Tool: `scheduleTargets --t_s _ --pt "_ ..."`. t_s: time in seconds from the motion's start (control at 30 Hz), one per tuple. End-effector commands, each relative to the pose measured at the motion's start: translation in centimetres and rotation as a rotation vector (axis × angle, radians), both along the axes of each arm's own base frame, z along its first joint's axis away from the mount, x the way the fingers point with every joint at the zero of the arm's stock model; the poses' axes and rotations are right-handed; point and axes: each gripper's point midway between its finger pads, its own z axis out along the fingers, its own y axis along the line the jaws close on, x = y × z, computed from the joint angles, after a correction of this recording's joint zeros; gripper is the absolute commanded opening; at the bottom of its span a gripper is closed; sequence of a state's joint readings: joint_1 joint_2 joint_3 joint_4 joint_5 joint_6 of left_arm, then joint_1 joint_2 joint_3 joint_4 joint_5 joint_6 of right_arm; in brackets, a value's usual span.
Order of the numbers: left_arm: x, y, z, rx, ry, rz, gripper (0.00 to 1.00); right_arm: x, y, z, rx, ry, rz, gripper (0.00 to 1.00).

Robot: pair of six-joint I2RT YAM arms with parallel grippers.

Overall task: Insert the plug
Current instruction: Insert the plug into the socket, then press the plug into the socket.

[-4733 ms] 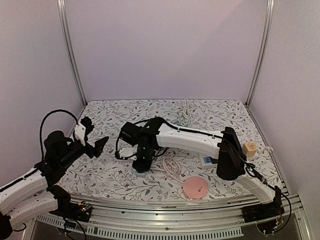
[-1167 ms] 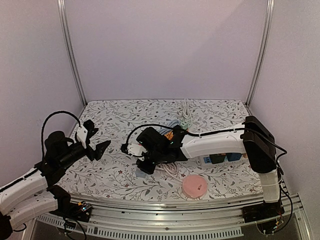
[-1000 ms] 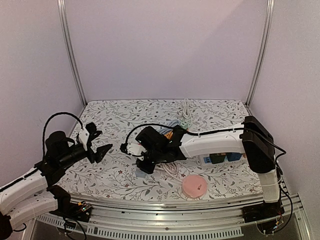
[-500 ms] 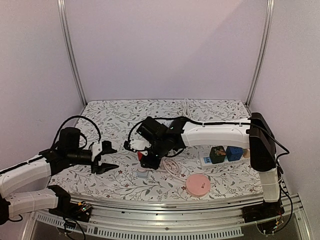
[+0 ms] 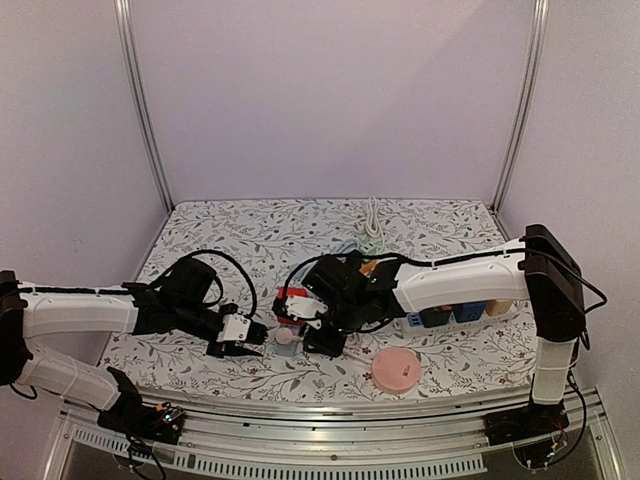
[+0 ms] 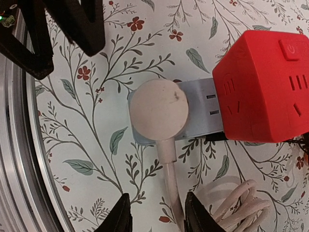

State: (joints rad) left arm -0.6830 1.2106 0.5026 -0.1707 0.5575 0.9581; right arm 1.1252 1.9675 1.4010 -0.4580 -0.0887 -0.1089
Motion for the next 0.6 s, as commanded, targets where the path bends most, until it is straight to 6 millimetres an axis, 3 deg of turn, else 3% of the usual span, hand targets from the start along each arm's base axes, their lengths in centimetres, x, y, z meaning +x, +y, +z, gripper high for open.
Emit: scheduleTargets --t_s 0.0,0.3,0.57 --pt "1.4 -1.7 0.9 -0.009 -0.107 -0.049 0.4 1.6 1.2 -0.6 0.051 -0.02 -0.031 0.36" --pt "2.3 -3.5 -0.9 0.033 -0.096 -0.06 0.41 2.6 0.7 -0.5 0.085 -0.005 -0.052 0.36" --pt "3.7 -4.9 0.0 0.023 0.001 0.039 0.43 1.7 -0.5 1.5 0.178 0.049 -0.081 0.41"
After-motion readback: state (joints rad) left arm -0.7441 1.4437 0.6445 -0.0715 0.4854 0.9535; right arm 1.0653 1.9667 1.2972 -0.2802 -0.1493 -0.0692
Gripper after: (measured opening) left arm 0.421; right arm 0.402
